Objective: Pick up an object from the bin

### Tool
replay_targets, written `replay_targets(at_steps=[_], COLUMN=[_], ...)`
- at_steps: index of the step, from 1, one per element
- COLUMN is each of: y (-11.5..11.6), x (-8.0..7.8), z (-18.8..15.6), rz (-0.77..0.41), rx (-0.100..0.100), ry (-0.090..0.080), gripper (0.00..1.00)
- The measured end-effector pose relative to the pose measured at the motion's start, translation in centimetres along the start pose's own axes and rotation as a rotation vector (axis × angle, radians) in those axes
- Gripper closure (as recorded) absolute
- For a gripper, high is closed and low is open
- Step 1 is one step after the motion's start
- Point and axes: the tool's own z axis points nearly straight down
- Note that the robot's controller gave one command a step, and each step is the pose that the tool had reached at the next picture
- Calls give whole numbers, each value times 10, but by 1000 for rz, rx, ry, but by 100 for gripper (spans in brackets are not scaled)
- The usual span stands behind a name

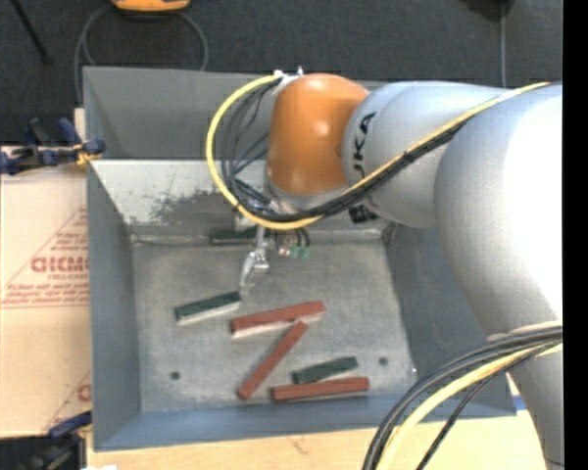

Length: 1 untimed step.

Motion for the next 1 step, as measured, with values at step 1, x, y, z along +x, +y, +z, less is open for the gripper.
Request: replay_targets(at_steps=[1], y=[17], x=[22], z=[37], rz=[-534], rx=[4], ry=[0], gripper=[100])
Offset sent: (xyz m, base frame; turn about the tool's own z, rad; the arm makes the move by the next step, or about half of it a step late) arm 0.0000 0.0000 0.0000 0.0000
